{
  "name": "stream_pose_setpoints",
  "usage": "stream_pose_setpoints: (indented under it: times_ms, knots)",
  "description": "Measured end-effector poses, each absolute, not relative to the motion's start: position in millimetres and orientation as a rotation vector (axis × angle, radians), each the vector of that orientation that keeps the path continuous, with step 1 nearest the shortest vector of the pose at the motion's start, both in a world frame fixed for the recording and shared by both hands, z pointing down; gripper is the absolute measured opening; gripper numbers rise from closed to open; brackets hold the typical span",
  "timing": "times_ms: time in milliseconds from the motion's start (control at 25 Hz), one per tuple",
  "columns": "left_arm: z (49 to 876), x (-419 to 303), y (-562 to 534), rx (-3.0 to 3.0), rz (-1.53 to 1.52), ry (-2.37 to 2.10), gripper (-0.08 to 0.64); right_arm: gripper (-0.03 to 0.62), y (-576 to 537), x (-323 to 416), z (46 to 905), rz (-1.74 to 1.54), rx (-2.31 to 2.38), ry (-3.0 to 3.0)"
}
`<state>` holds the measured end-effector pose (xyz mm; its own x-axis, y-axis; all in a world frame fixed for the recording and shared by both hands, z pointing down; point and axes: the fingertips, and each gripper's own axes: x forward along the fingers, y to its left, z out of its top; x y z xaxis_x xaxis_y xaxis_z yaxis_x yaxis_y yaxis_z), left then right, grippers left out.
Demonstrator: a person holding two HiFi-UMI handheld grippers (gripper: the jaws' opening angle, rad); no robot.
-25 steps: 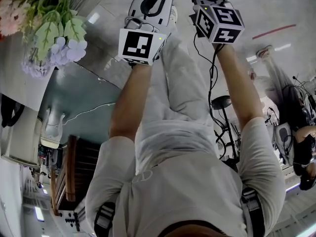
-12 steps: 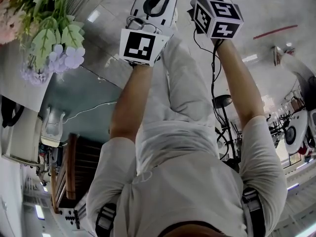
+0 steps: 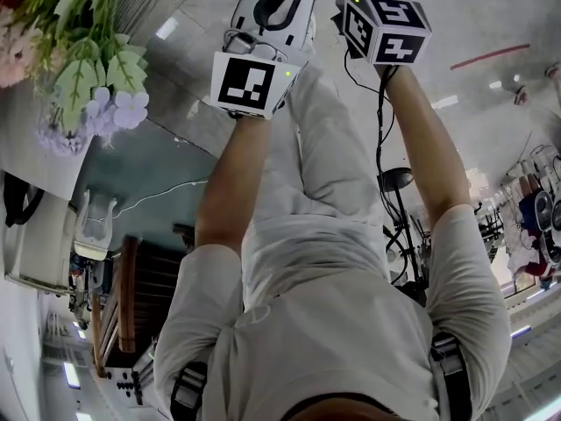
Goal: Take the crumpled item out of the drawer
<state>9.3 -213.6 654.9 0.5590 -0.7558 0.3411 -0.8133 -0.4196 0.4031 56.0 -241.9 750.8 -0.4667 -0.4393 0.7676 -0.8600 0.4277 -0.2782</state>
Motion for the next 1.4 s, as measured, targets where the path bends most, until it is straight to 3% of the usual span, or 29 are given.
stream_pose_setpoints:
  times_ms: [120,200,280,1160,1280,1400]
  knots:
    - [655,10,-214,2.27,0.141,-1.253,0.0,0.094,-243,56,754,0.893,1.084,-2.065]
    - [654,10,-214,2.268,0.135,-1.251,0.0,0.165,-243,53,756,0.903,1.064,-2.061]
    - [654,9,-214,2.265,0.129,-1.252,0.0,0.166,-244,51,757,0.914,1.055,-2.059]
    - [661,6,-215,2.235,0.107,-1.253,0.0,0.164,-247,51,774,0.874,1.051,-1.918]
    - [663,3,-214,2.232,0.107,-1.259,0.0,0.105,-248,55,775,0.852,1.064,-1.9]
    - [665,1,-213,2.237,0.116,-1.262,0.0,0.094,-250,58,775,0.842,1.079,-1.888]
